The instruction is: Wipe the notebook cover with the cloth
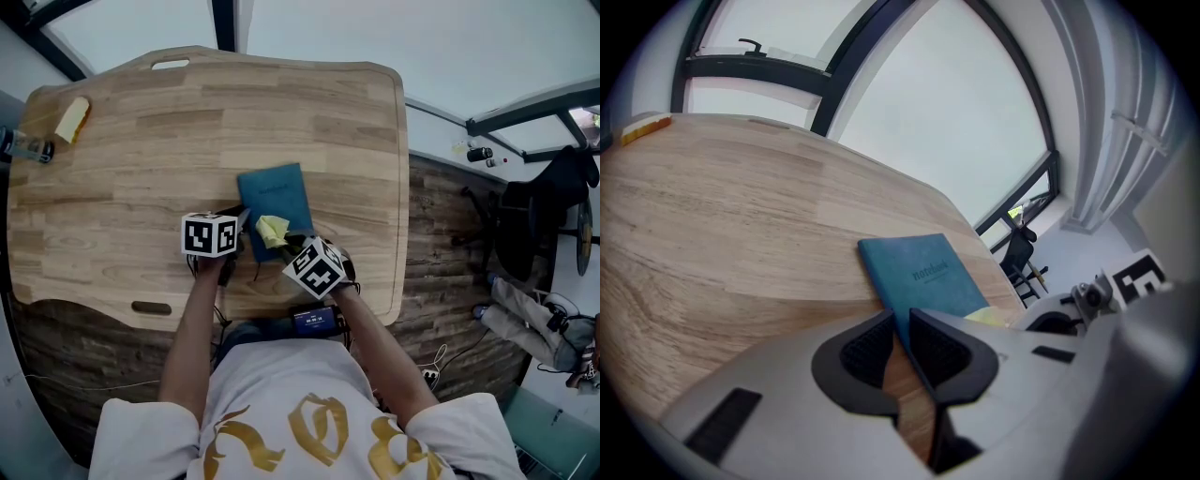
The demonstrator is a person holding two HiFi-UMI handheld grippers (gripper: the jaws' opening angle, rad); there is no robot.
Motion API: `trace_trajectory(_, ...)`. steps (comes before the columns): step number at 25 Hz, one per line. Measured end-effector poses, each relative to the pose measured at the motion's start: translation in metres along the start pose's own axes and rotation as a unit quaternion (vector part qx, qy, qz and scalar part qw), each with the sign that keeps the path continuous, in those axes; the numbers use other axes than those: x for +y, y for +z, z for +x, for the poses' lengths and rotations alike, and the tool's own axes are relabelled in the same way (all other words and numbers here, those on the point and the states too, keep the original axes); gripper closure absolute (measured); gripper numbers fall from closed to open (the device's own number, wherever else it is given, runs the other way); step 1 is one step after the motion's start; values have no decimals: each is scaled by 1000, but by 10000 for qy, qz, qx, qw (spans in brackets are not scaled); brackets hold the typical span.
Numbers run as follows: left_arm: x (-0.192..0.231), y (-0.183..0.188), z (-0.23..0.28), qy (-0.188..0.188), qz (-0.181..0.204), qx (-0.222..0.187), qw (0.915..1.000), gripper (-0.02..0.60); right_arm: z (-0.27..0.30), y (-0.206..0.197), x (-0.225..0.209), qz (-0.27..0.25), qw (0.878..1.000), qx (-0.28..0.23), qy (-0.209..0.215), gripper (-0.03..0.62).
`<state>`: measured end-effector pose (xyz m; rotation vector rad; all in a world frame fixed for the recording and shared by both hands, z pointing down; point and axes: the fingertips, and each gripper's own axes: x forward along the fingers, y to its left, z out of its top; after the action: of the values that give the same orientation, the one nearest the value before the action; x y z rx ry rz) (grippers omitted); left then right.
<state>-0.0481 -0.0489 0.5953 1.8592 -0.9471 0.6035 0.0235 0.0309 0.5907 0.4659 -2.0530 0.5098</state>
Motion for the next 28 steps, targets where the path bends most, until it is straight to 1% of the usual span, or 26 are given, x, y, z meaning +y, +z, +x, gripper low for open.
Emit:
trace_trajectory(7, -1, -1, 1, -3, -1, 0, 10000, 518, -10, -14, -14, 204, 9996, -1, -169, 556)
trace_trajectory(13, -1, -1, 1, -19, -19, 12, 10000, 518, -14, -19, -22, 319, 9992, 9, -232, 556)
trace_trajectory(20, -1, -1, 0, -8, -3, 4, 10000, 520, -12, -16, -27, 331, 9991, -2, -274, 556)
trace_trajectory(28, -1, -1, 0, -33, -26, 18, 10000, 518, -9, -3, -47, 310, 9988, -42, -387, 556)
